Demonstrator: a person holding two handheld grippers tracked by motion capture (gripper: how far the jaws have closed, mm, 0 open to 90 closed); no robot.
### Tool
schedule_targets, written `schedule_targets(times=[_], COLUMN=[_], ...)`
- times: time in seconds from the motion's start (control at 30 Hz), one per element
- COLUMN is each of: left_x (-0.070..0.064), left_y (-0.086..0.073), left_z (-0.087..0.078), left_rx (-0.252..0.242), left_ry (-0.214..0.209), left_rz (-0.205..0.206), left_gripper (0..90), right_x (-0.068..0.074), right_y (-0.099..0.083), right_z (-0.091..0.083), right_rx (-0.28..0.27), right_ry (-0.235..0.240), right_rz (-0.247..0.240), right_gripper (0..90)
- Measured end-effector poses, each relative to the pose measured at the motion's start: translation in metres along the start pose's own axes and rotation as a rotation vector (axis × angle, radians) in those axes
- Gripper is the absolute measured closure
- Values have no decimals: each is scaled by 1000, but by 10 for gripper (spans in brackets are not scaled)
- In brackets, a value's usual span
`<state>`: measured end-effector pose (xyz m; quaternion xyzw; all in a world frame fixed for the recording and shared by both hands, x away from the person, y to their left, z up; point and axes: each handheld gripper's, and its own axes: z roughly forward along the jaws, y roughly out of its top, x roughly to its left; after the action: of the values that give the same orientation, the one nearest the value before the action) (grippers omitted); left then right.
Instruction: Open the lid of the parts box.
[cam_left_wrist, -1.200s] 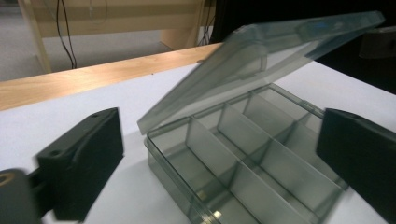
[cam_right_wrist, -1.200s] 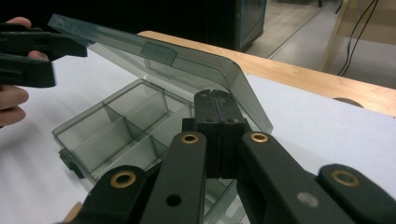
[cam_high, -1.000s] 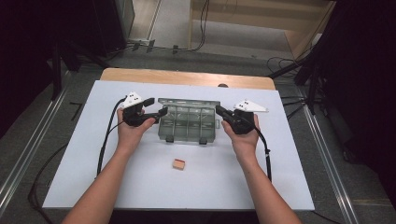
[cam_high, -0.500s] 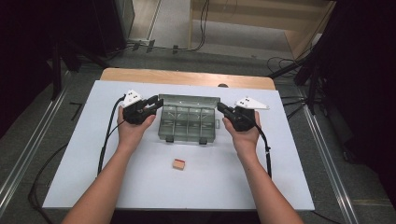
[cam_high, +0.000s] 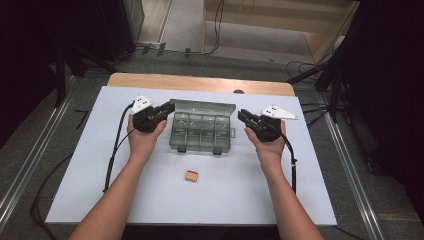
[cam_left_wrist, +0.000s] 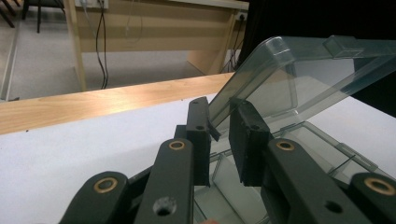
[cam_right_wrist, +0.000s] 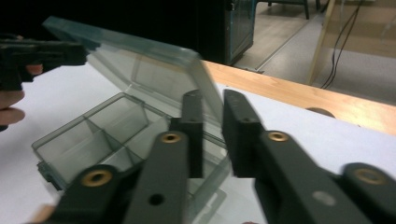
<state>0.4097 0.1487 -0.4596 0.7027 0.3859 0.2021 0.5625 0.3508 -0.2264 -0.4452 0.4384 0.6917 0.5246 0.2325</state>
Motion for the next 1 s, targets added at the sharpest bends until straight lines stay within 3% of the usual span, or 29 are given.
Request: schedule_targets(times=[0.1, 0.2, 0.23, 0.37, 0.43, 0.47, 0.53, 0.63, 1.0], left_x=[0, 1, 1, 0, 0, 0, 0, 0, -2], left_y=[0, 0, 0, 1, 1, 1, 1, 1, 2], left_z=[0, 1, 1, 1, 2, 2, 2, 1, 1], left_rx=[1, -3, -4, -6, -7, -7, -6, -3, -6], left_ry=[1, 1, 2, 9, 8, 9, 10, 14, 14], left_rz=[-3, -12, -16, -20, -22, -26, -27, -26, -34], left_gripper=[773, 773, 773, 777, 777, 777, 777, 780, 779], right_x=[-5, -8, -8, -4, 0, 2, 4, 4, 19], right_y=[-4, -5, -6, -8, -9, -10, -11, -12, -6], right_z=[-1, 1, 3, 10, 15, 18, 23, 29, 43], right_rx=[-9, -17, -13, -10, 3, 10, 10, 10, 8], right_ry=[-69, -94, -84, -39, -60, -67, -129, -128, -164], right_rz=[28, 48, 52, 40, 16, 14, 29, 56, 14], right_gripper=[396, 40, 0, 0, 0, 55, 236, 484, 802])
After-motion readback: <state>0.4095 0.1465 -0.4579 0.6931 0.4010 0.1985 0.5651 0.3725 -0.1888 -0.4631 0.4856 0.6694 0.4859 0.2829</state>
